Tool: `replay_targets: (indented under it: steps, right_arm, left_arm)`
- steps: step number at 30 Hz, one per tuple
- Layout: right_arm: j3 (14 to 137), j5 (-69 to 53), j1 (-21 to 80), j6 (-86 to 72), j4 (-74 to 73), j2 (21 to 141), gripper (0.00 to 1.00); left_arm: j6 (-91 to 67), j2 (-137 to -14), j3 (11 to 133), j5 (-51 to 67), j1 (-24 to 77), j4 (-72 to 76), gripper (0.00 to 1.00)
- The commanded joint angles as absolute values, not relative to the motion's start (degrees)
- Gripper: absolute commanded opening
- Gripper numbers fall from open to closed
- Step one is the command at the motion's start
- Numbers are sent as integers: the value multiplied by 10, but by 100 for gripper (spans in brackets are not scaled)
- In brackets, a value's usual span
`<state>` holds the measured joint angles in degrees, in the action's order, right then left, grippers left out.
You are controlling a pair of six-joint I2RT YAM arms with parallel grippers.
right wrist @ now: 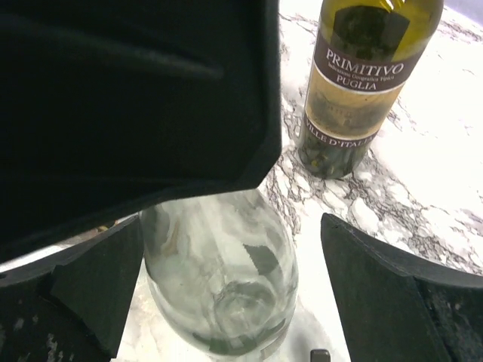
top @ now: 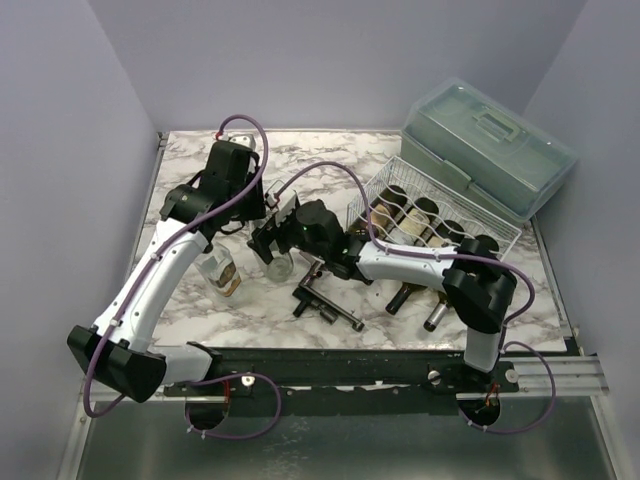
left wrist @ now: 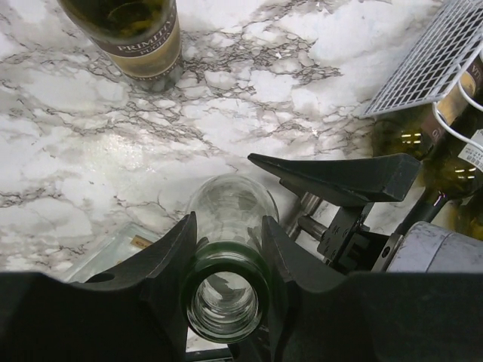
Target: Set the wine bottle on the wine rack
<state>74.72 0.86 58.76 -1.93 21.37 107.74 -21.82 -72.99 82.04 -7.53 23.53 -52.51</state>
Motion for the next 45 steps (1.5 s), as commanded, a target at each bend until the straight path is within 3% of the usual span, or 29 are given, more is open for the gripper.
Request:
replay_targets:
  steps: [1, 4, 5, 11, 20, 37, 45]
  right_arm:
    - [704, 16, 599, -22, 239, 1045, 100]
    - [688, 5, 599, -24, 252, 1040, 100]
    - [687, 4, 599, -24, 253, 1041, 100]
    - [682, -19, 599, -17, 271, 1041, 100]
    - [695, -21, 599, -14, 269, 1041, 100]
    - [667, -7, 599, -57, 352, 1044, 96]
    - [688, 16, 599, -47, 363, 1065, 80]
  left_arm:
    - [-238, -730, 828, -85, 267, -470, 0]
    - [-234, -733, 828, -96, 282, -471, 0]
    - [-235, -732, 828, -89, 282, -471, 5]
    - [-241, -714, 832, -50, 282, -472, 66]
    - [-237, -693, 872, -27, 282, -484, 99]
    - [-199, -556, 922, -260, 282, -514, 99]
    - [-186, -458, 865, -324, 282, -512, 99]
